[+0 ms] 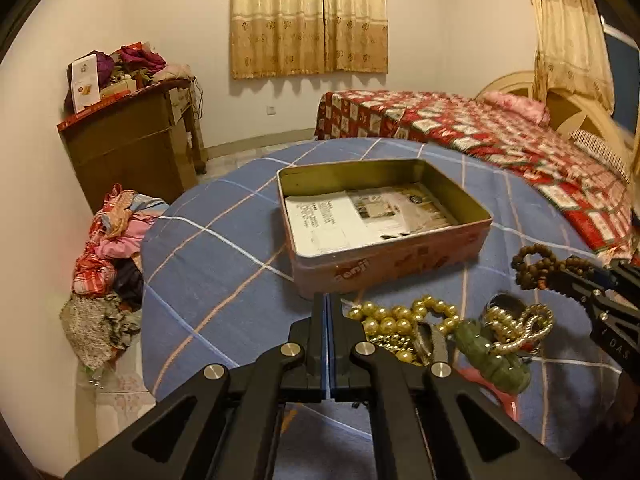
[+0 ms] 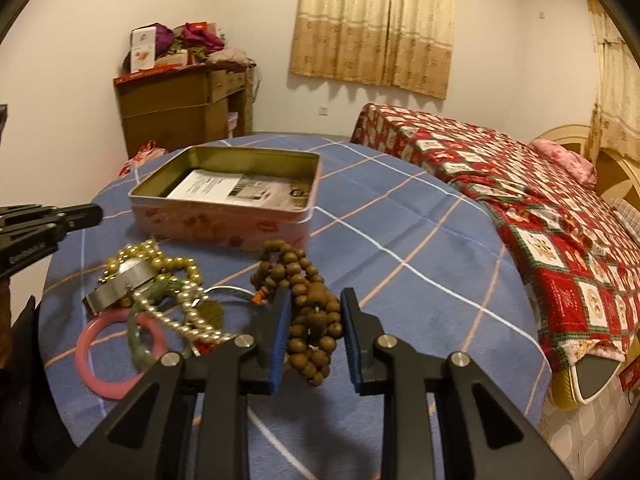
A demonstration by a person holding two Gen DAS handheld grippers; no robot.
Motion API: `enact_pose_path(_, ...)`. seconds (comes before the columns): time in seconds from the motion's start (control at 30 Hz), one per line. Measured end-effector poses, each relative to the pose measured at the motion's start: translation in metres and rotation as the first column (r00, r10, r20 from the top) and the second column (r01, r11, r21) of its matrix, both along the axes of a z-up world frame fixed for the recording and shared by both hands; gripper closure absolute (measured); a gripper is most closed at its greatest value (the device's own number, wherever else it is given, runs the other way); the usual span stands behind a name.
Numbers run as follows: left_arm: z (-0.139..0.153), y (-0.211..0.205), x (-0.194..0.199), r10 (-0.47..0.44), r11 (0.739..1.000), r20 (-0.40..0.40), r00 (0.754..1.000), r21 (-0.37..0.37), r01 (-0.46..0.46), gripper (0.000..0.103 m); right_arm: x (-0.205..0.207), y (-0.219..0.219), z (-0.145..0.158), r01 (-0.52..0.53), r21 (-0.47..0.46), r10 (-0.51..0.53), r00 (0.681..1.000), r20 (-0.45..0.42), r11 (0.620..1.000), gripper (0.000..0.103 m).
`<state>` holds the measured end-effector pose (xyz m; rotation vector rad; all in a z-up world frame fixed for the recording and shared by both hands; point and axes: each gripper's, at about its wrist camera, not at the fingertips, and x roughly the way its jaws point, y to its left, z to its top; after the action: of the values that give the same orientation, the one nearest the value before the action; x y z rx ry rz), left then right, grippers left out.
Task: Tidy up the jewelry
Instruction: 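Grasp the brown wooden bead bracelet with the right tool while the left tool grasps the silver watch, then lift the bracelet and watch and carry both tools over the open tin box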
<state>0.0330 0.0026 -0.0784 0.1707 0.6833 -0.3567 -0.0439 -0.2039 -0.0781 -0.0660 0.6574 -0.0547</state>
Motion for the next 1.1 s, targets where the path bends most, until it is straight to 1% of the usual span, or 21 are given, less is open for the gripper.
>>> enact_pose_path(0.07, -0.003, -0.003, 0.001, 0.017, 1.000, -0.010, 1.000, 0.023, -0.017, 0.101, 0.002, 0.000, -0.001, 0.000, -0.003, 0.000, 1.000, -0.008, 1.000, 0.076)
enact_pose_path(0.13, -0.006, -0.002, 0.000, 0.026, 0.999, -0.044, 0.999, 0.020, -0.025, 0.091, 0.002, 0.001, -0.002, -0.001, -0.007, 0.000, 1.000, -0.011, 1.000, 0.076)
enact_pose_path(0.17, -0.007, -0.002, -0.001, 0.034, 0.999, -0.051, 0.998, 0.018, -0.033, 0.070, 0.002, 0.001, -0.003, -0.004, -0.008, 0.004, 1.000, -0.013, 1.000, 0.076)
enact_pose_path(0.2, -0.008, -0.001, -0.004, 0.048, 0.999, -0.051, 0.998, 0.021, -0.047, 0.041, 0.001, 0.001, -0.003, -0.006, -0.010, 0.006, 1.000, -0.014, 1.000, 0.076)
enact_pose_path(0.23, -0.007, 0.000, -0.011, 0.069, 0.997, -0.030, 0.997, 0.034, -0.068, 0.030, 0.000, 0.001, -0.004, -0.008, -0.010, 0.008, 1.000, -0.016, 1.000, 0.076)
enact_pose_path(0.27, -0.005, 0.000, -0.017, 0.072, 0.997, -0.001, 0.997, 0.043, -0.072, 0.025, -0.003, 0.000, -0.004, -0.012, -0.008, 0.012, 1.000, -0.018, 1.000, 0.076)
enact_pose_path(0.33, -0.002, -0.004, -0.026, 0.054, 0.996, 0.022, 0.998, 0.065, -0.055, 0.025, -0.006, -0.001, -0.005, -0.015, -0.007, 0.015, 1.000, -0.023, 1.000, 0.076)
enact_pose_path(0.4, -0.001, -0.007, -0.033, 0.055, 0.995, 0.041, 0.998, 0.082, -0.058, 0.025, -0.010, -0.003, -0.005, -0.016, -0.002, 0.016, 1.000, -0.022, 1.000, 0.076)
enact_pose_path(0.53, -0.004, -0.024, -0.053, -0.003, 0.989, 0.061, 0.998, 0.144, -0.006, 0.025, -0.013, -0.003, -0.006, -0.015, 0.001, 0.015, 1.000, -0.024, 1.000, 0.076)
enact_pose_path(0.73, -0.012, -0.036, -0.058, -0.054, 0.986, 0.051, 0.997, 0.163, 0.045, 0.025, -0.016, -0.003, -0.005, -0.007, 0.007, 0.007, 1.000, -0.021, 1.000, 0.075)
enact_pose_path(0.77, -0.016, -0.037, -0.056, -0.056, 0.985, 0.035, 0.998, 0.163, 0.050, 0.028, -0.016, -0.002, -0.005, -0.010, 0.003, 0.010, 1.000, -0.020, 1.000, 0.075)
enact_pose_path(0.8, -0.019, -0.037, -0.053, -0.062, 0.986, 0.011, 0.998, 0.156, 0.059, 0.042, -0.016, -0.001, -0.005, -0.011, 0.001, 0.011, 1.000, -0.019, 1.000, 0.075)
enact_pose_path(0.87, -0.027, -0.036, -0.045, -0.083, 0.988, -0.051, 0.995, 0.124, 0.089, 0.062, -0.016, 0.001, -0.006, -0.014, -0.002, 0.014, 1.000, -0.022, 1.000, 0.075)
enact_pose_path(0.9, -0.028, -0.035, -0.044, -0.094, 0.989, -0.069, 0.993, 0.106, 0.101, 0.074, -0.015, 0.002, -0.007, -0.016, -0.006, 0.016, 1.000, -0.023, 1.000, 0.075)
enact_pose_path(0.93, -0.028, -0.035, -0.044, -0.105, 0.989, -0.077, 0.991, 0.095, 0.112, 0.081, -0.015, 0.002, -0.008, -0.015, -0.006, 0.015, 1.000, -0.025, 1.000, 0.075)
enact_pose_path(1.0, -0.026, -0.033, -0.045, -0.109, 0.990, -0.077, 0.991, 0.079, 0.115, 0.086, -0.015, 0.001, -0.008, -0.015, -0.002, 0.015, 1.000, -0.026, 1.000, 0.076)
enact_pose_path(1.1, -0.018, -0.029, -0.046, -0.128, 0.991, -0.082, 0.988, 0.033, 0.131, 0.089, -0.016, 0.001, -0.007, -0.014, -0.004, 0.014, 1.000, -0.018, 1.000, 0.075)
